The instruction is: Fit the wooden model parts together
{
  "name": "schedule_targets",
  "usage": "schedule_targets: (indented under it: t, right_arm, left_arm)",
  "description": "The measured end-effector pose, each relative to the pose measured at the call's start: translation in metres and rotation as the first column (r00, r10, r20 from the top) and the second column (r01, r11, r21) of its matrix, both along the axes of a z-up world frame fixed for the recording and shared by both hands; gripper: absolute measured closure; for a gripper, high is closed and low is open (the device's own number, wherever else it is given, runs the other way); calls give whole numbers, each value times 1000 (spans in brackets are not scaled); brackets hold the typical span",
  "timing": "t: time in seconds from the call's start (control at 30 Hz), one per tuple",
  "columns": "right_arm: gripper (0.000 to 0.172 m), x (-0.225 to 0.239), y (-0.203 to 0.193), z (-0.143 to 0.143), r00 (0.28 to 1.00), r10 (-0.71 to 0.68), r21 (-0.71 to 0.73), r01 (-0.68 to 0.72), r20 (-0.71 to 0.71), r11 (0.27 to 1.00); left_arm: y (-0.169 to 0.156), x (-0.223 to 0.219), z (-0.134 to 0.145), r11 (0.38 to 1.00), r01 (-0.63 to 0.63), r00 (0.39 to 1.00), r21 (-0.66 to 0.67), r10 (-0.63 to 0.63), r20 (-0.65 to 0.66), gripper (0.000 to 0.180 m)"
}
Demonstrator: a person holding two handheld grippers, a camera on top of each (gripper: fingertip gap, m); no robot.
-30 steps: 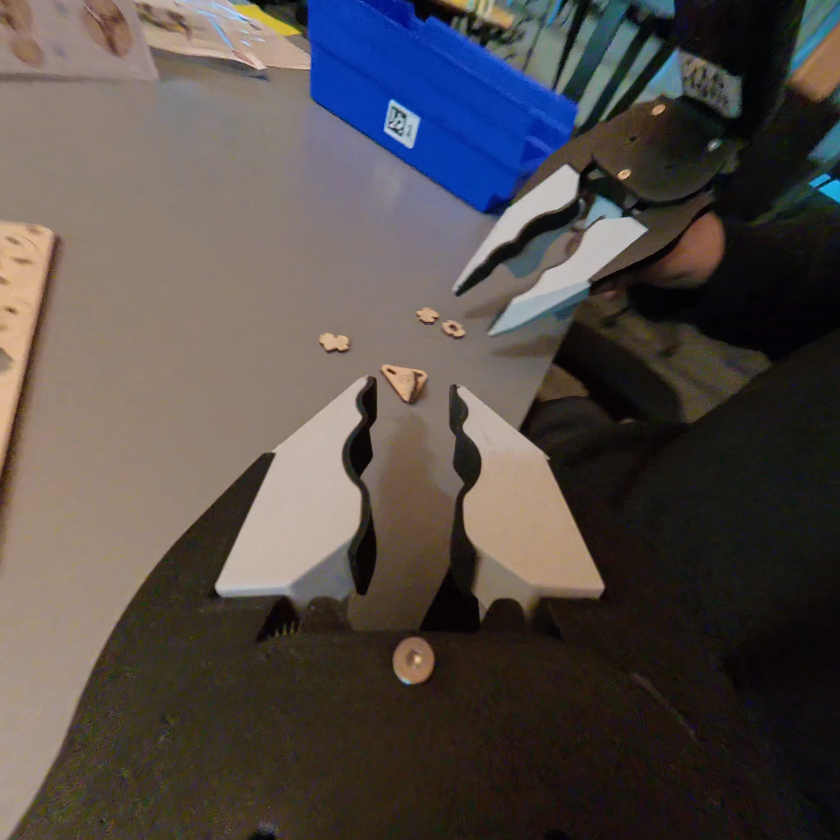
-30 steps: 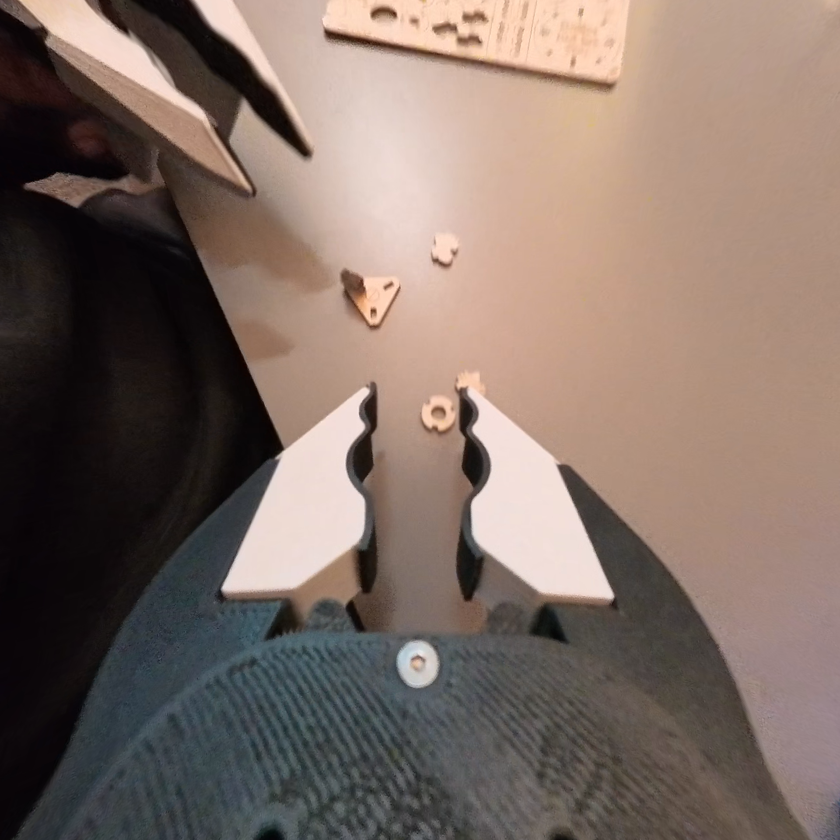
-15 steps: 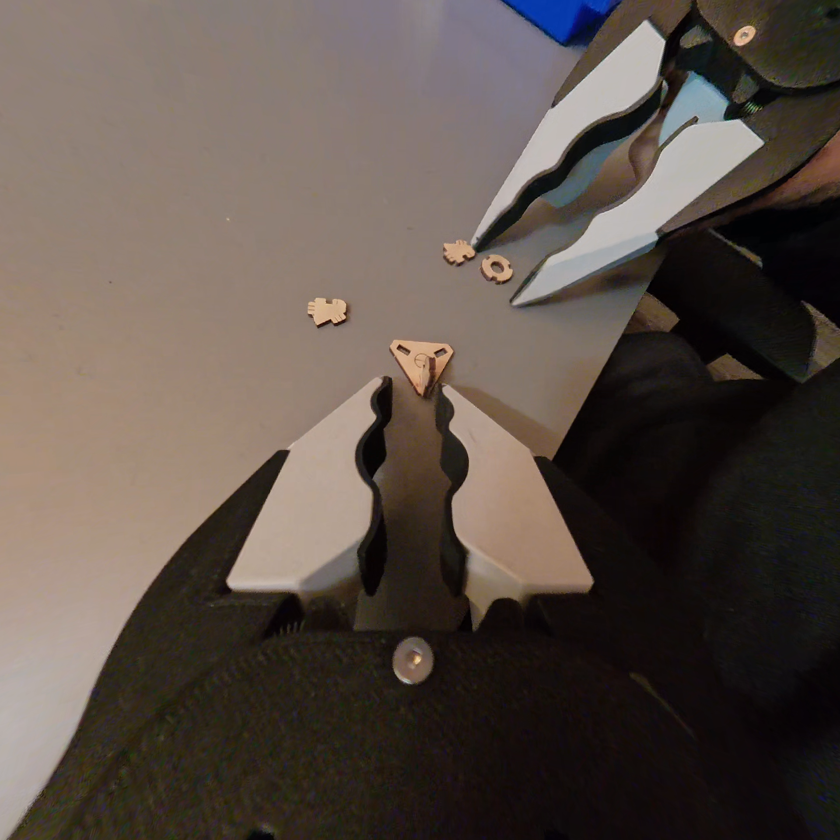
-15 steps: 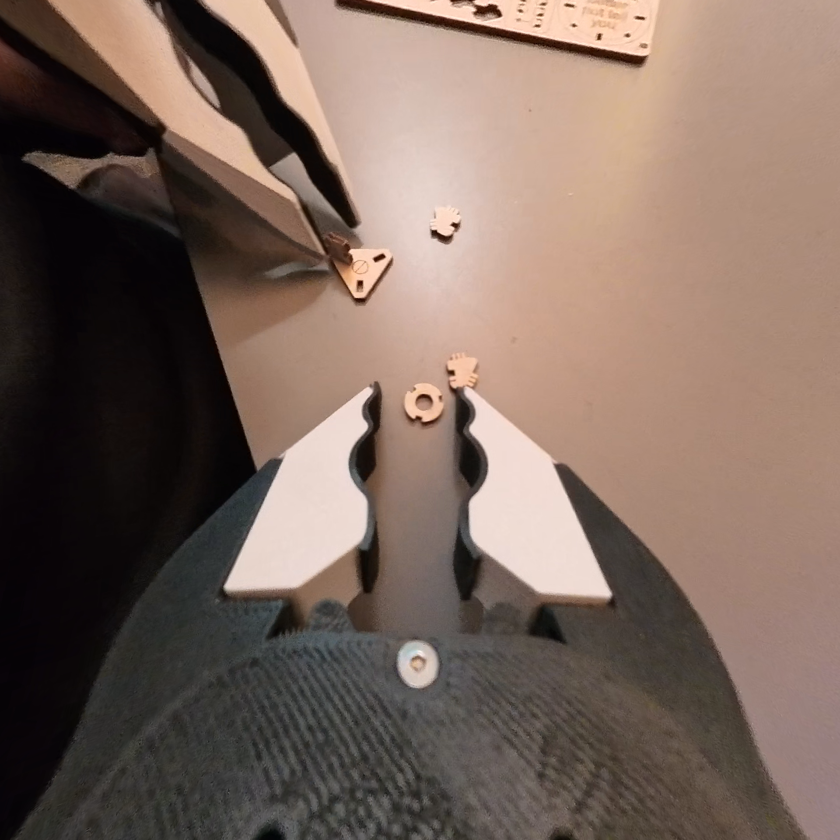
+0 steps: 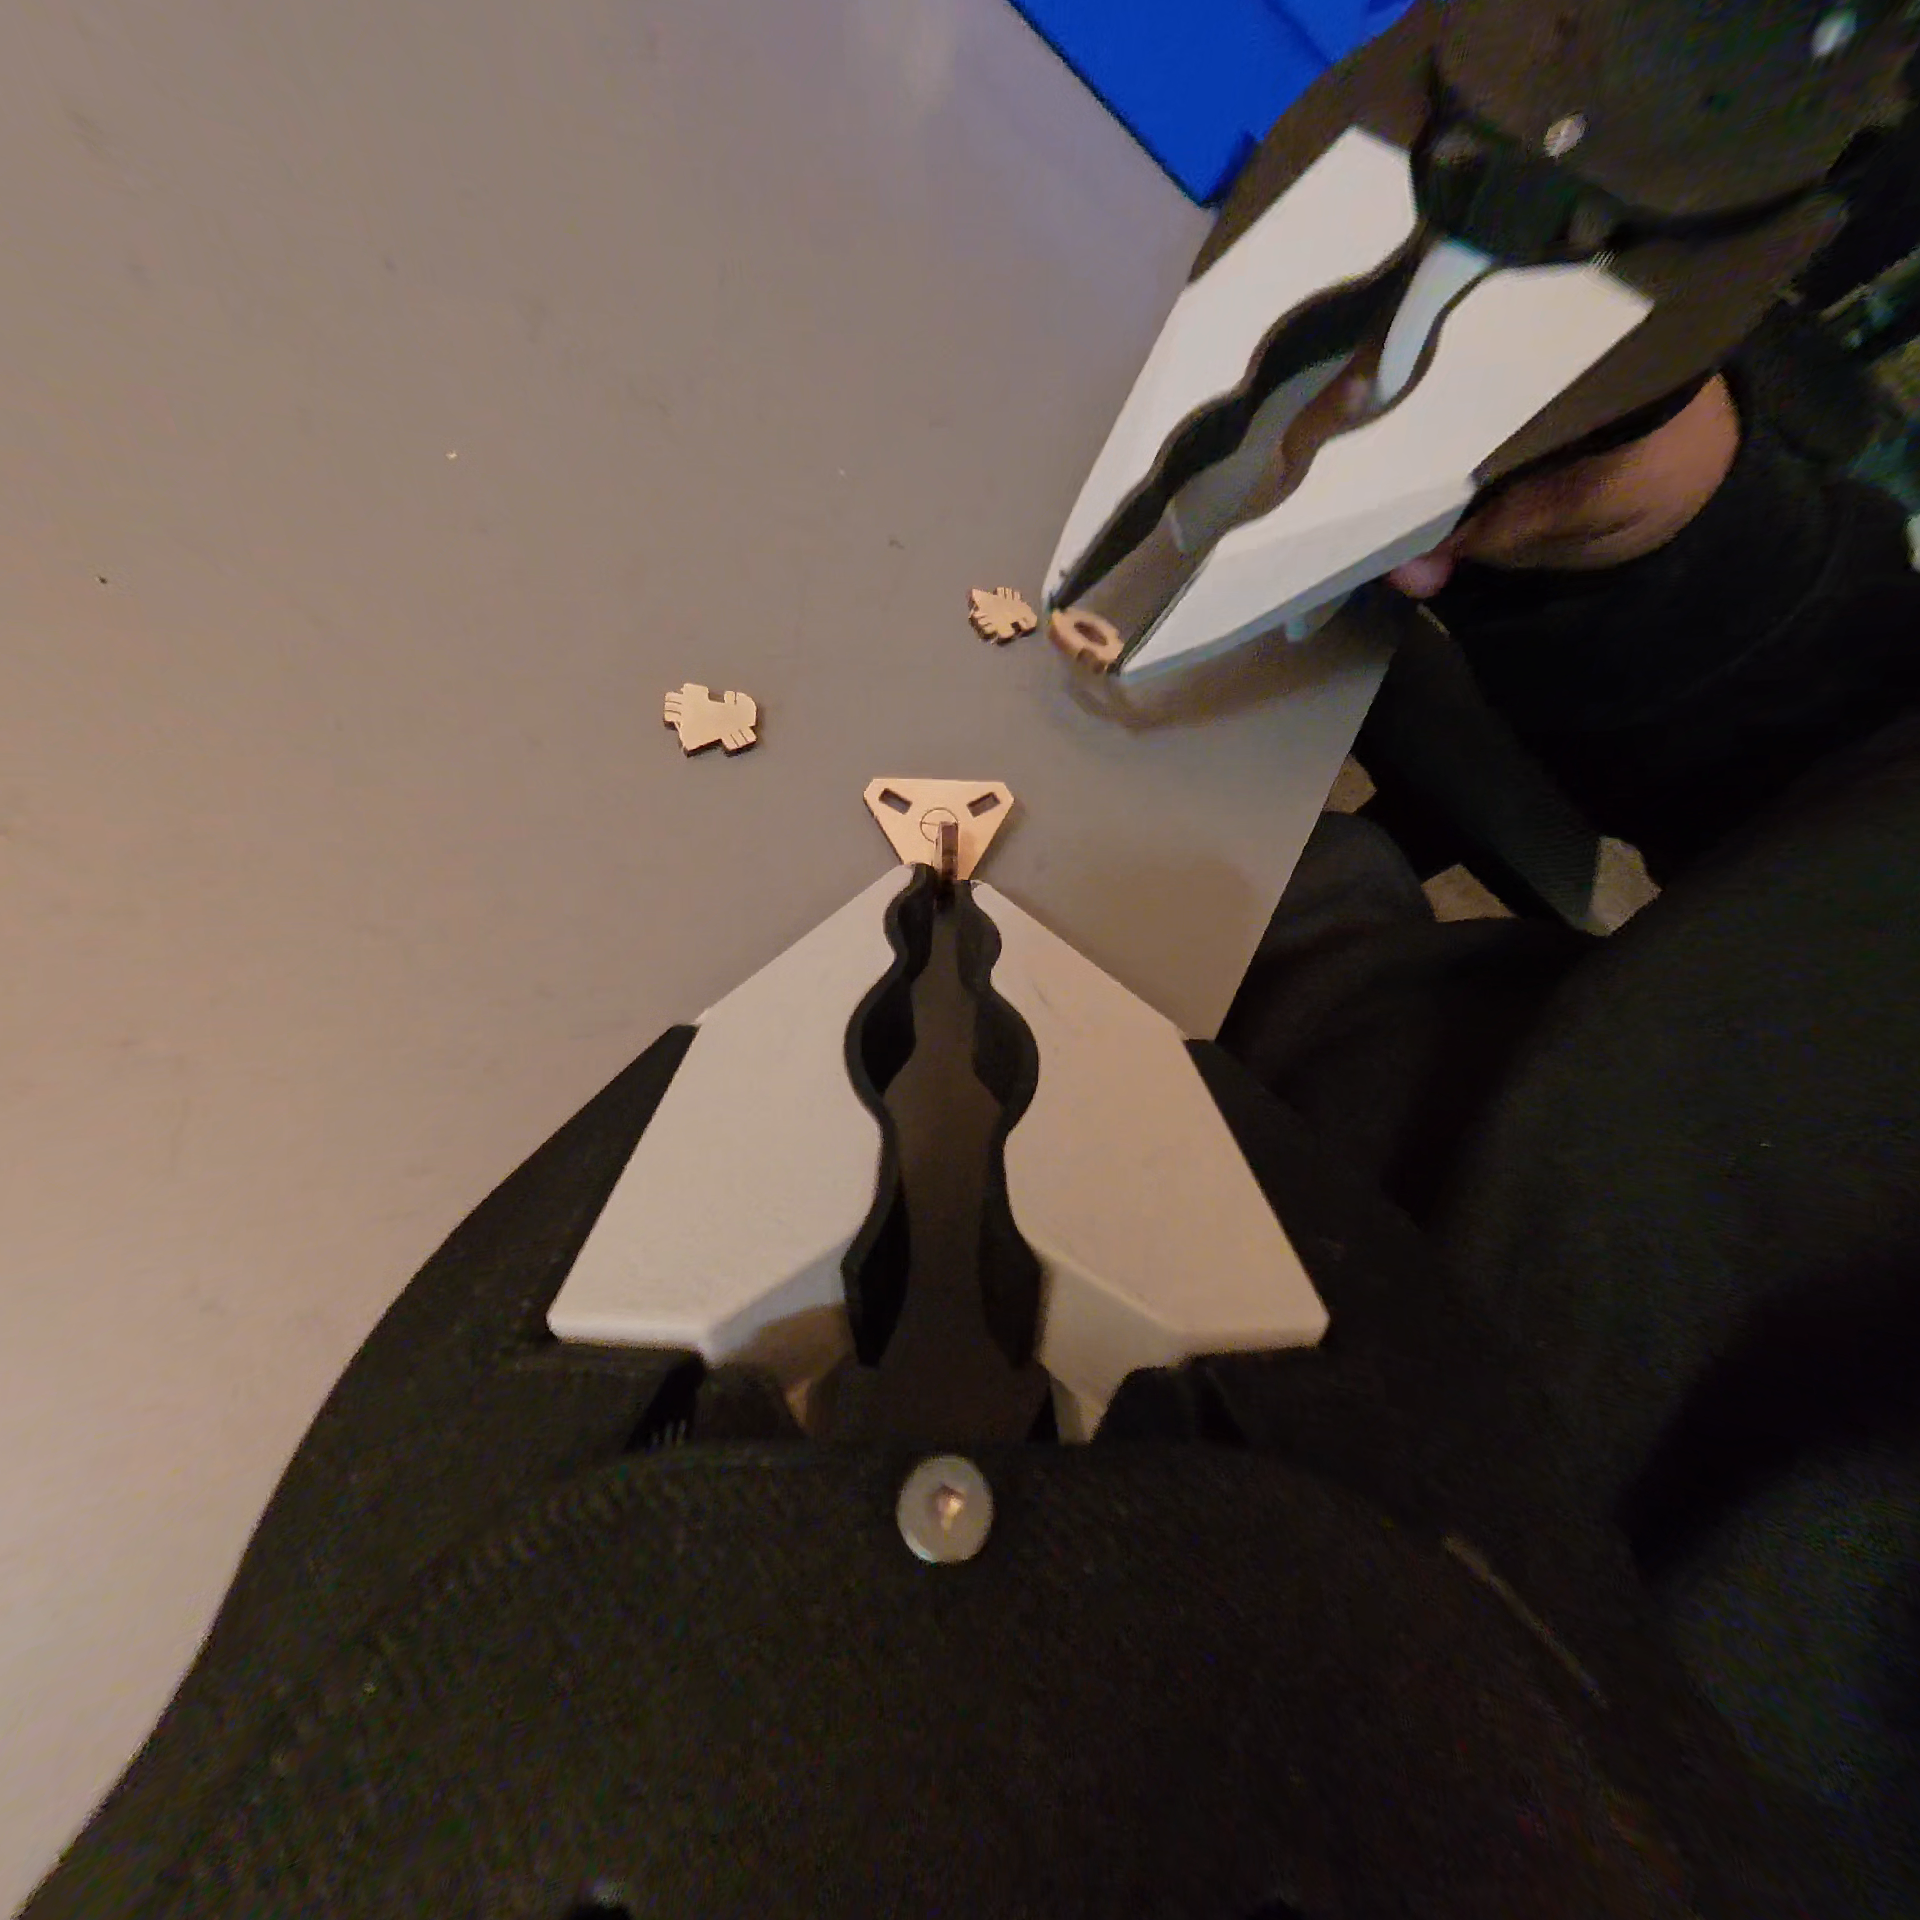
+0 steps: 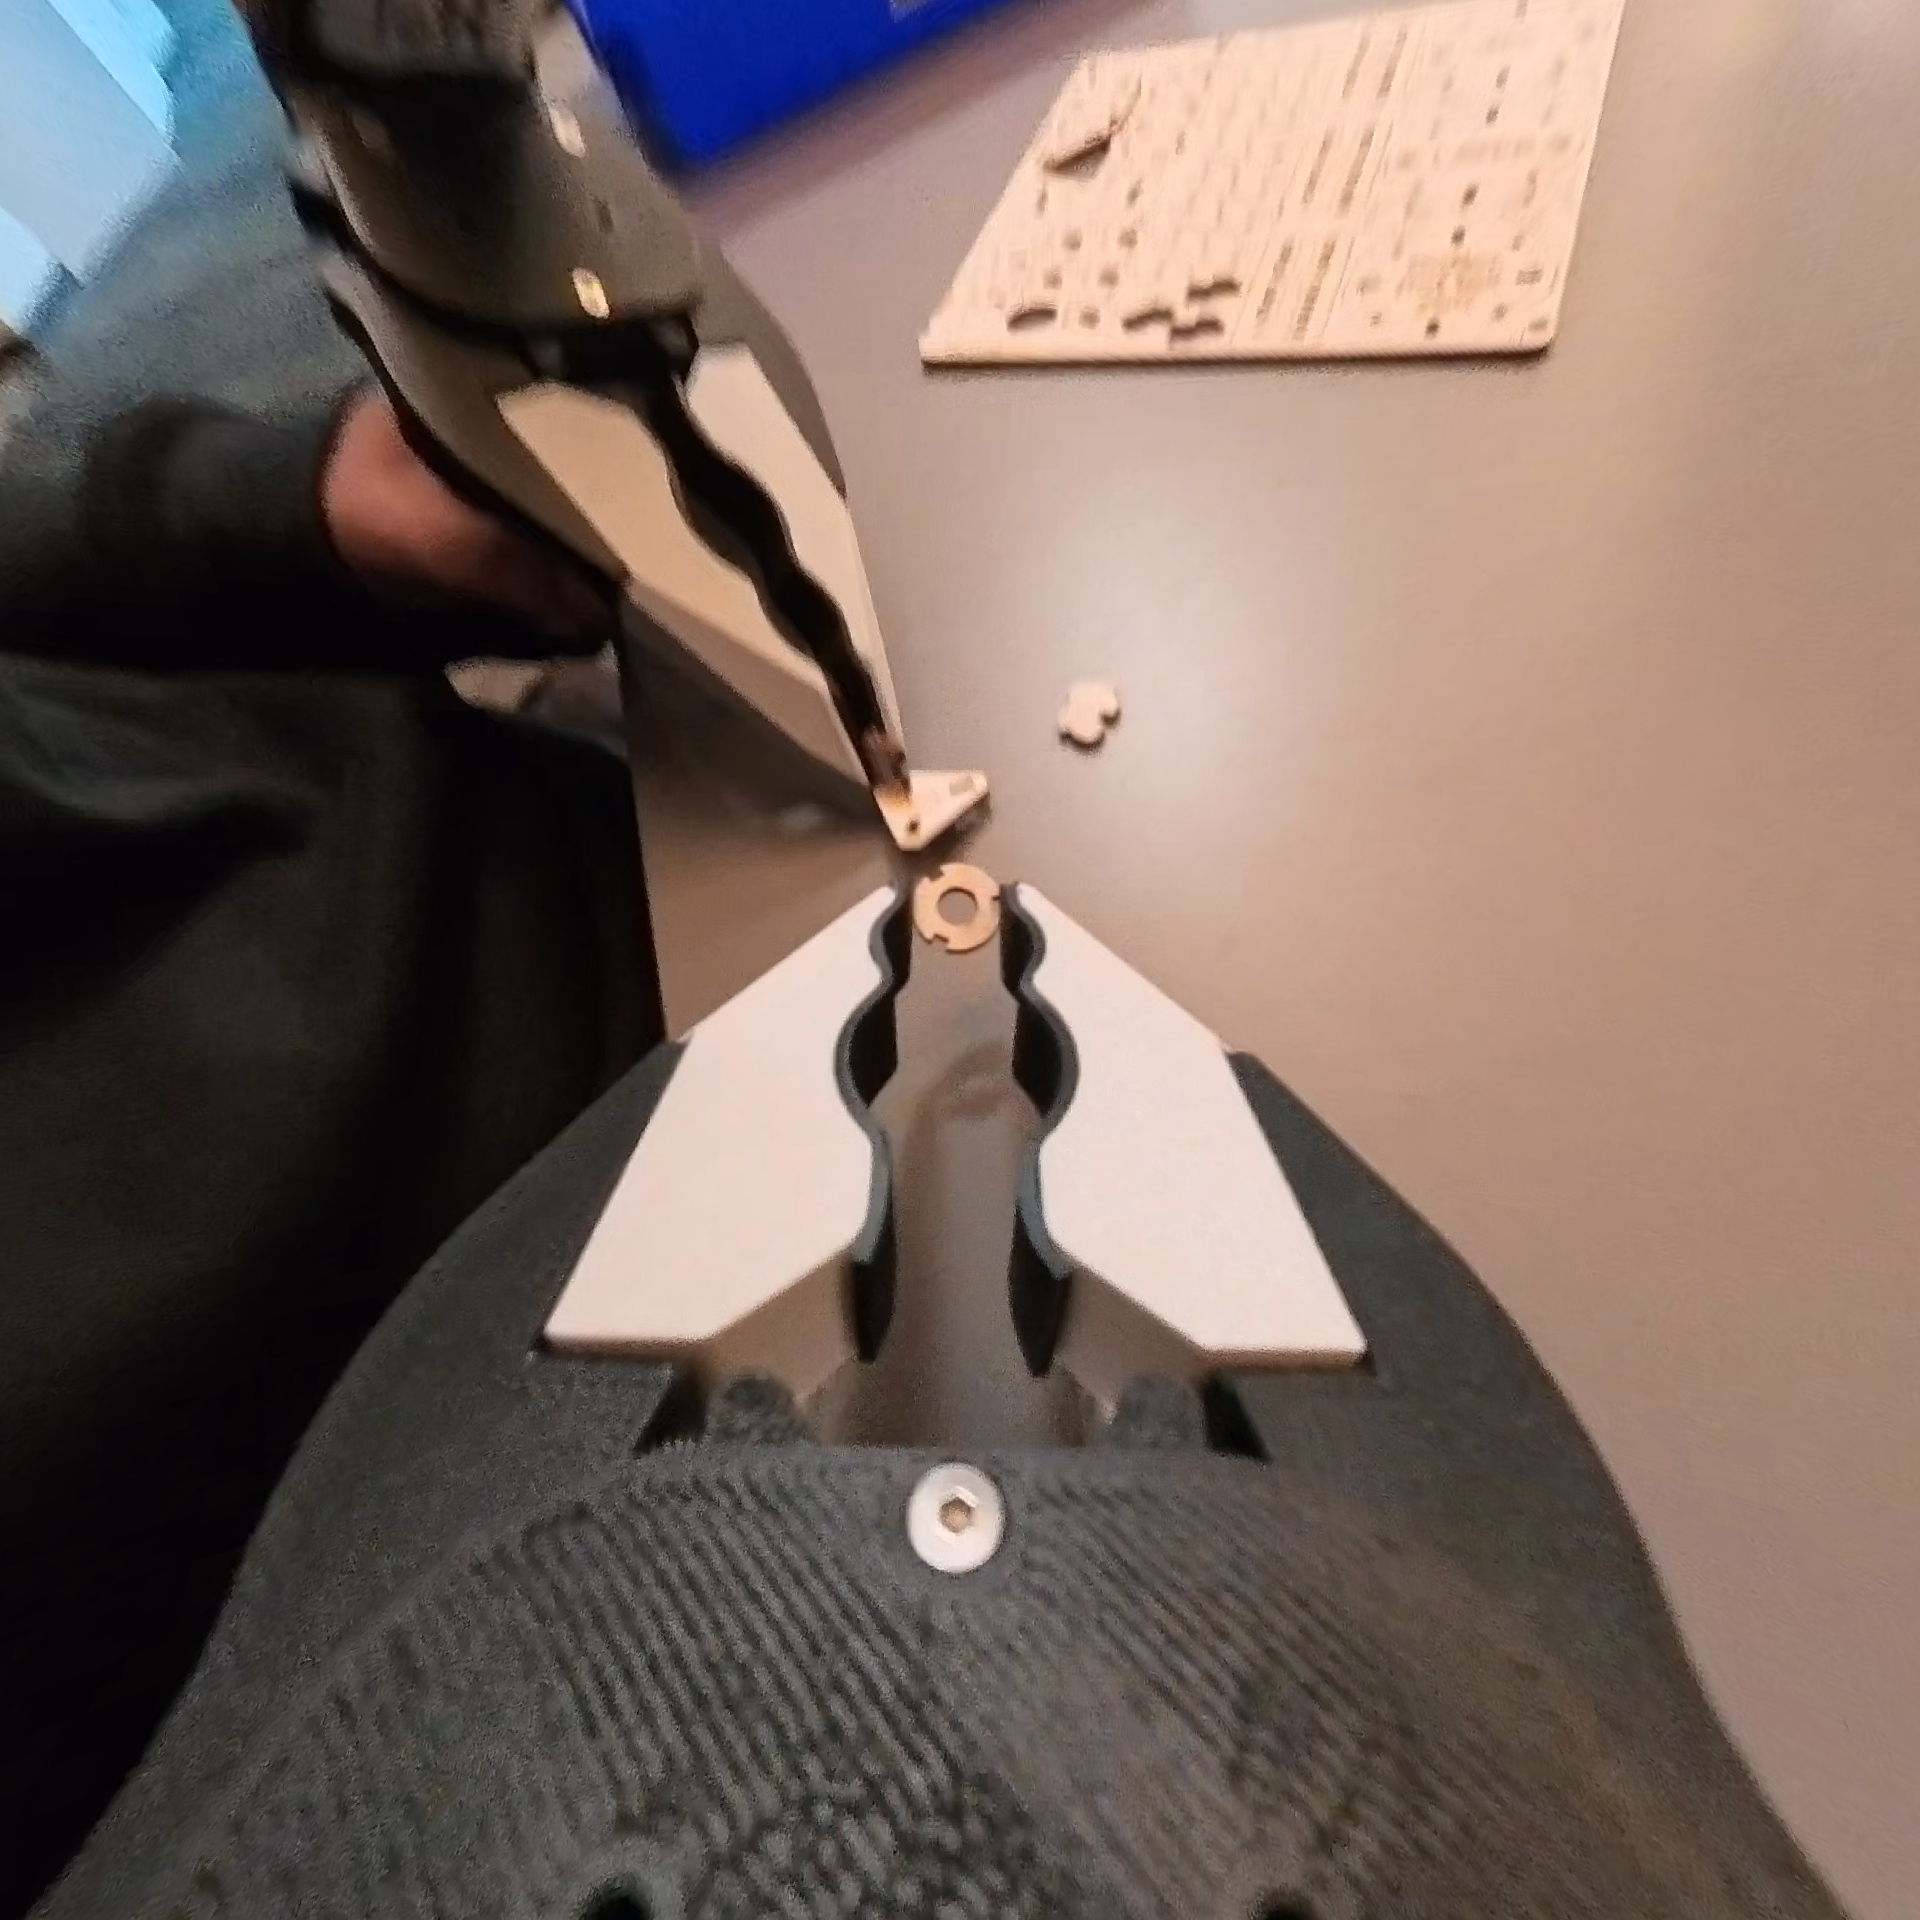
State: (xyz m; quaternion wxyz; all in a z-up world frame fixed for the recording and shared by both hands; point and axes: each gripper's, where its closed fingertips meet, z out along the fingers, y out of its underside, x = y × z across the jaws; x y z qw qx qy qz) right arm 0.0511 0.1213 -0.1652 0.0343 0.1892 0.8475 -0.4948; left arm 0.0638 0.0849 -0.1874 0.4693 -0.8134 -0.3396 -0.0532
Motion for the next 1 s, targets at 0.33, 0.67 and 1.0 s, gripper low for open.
schedule_targets:
  t: [0.33,0.67,1.0]
  right_arm:
    - [157,3,-31,-24,997,22,166,-10,-72,986]
    - [158,5,-32,-21,991,51,163,-30,-126,986]
    - [172,5,-27,-14,973,97,152,-65,-209,986]
  left_arm:
    - [5,4,-4,995,26,995,-92,-34,-93,178]
    - [6,4,-5,995,29,995,-97,-39,-97,178]
    - [7,4,-5,995,36,995,-95,-44,-93,178]
